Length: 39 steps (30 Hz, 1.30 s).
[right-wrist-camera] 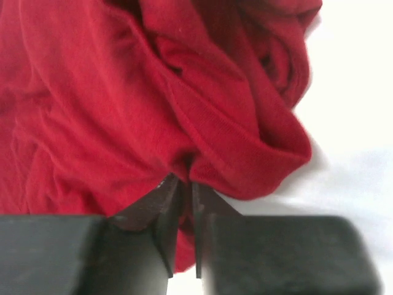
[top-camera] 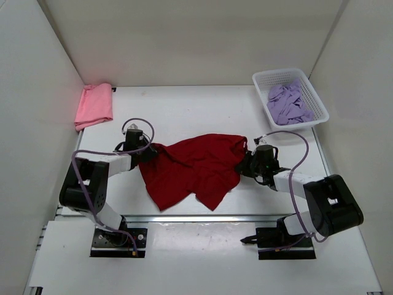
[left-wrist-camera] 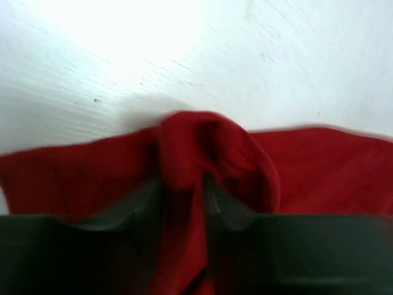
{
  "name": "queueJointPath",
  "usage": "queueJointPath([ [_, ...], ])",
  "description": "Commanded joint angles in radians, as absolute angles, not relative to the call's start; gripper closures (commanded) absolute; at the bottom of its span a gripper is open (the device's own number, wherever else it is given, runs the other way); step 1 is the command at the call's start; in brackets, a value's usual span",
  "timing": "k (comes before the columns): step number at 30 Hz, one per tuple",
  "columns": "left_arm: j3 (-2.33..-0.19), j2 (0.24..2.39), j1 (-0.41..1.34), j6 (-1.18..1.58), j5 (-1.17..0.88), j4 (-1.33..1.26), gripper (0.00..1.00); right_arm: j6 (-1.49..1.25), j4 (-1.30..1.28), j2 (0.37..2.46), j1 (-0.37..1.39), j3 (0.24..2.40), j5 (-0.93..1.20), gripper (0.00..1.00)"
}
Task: Fold and stack the t-shirts
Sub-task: Flatten out the tshirt
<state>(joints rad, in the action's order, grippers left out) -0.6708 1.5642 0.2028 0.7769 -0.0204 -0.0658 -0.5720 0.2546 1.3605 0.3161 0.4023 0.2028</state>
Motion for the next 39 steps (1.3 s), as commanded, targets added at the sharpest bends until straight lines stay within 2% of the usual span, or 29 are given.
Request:
queueJointPath([
  [1, -0.702, 1.626, 0.184, 0.773, -0.064, -0.107, 0.88, -0.581, 0.285, 1.410, 0.288, 0.459, 0.212, 0.95],
  [2, -0.730, 1.631, 0.175, 0.785, -0.049, -0.113, 1.00, -0.578, 0.302, 1.422, 0.288, 0.491, 0.230, 0.97],
  [10, -1.190, 1.597, 0.216, 0.667, 0.034, 0.063, 1.00, -0.610, 0.307, 1.597, 0.203, 0.774, 0.288, 1.00],
  [15, -1.200, 1.428, 0.265, 0.598, 0.112, 0.119, 1.00, -0.624, 0.324, 1.611, 0.124, 0.769, 0.324, 1.00],
  [17, -1.065, 1.306, 0.302, 0.609, 0.187, 0.158, 1.00, -0.624, 0.328, 1.589, 0.109, 0.724, 0.319, 1.00],
  [18, -0.999, 1.257, 0.304, 0.624, 0.202, 0.160, 0.97, -0.621, 0.333, 1.582, 0.110, 0.710, 0.315, 1.00],
  [20, -0.726, 1.059, 0.293, 0.722, 0.209, 0.129, 0.83, -0.623, 0.331, 1.549, 0.121, 0.658, 0.305, 1.00],
  [22, -0.546, 0.922, 0.240, 0.785, 0.202, 0.120, 0.61, -0.620, 0.328, 1.534, 0.135, 0.626, 0.290, 1.00],
  [23, -0.449, 0.849, 0.200, 0.811, 0.192, 0.123, 0.53, -0.618, 0.324, 1.523, 0.138, 0.608, 0.284, 1.00],
  [24, -0.416, 0.803, 0.168, 0.819, 0.164, 0.133, 0.39, -0.621, 0.322, 1.525, 0.146, 0.594, 0.281, 1.00],
  [25, -0.385, 0.792, 0.193, 0.821, 0.191, 0.165, 0.02, -0.629, 0.327, 1.517, 0.131, 0.583, 0.276, 1.00],
  [31, -0.416, 0.807, 0.210, 0.788, 0.210, 0.199, 0.02, -0.623, 0.322, 1.508, 0.072, 0.591, 0.284, 0.99],
  [35, -0.382, 0.834, 0.163, 0.792, 0.192, 0.115, 0.01, -0.630, 0.350, 1.549, 0.057, 0.615, 0.327, 1.00],
  [39, -0.446, 0.961, 0.178, 0.749, 0.192, 0.048, 0.02, -0.627, 0.362, 1.568, 0.083, 0.609, 0.333, 1.00],
])
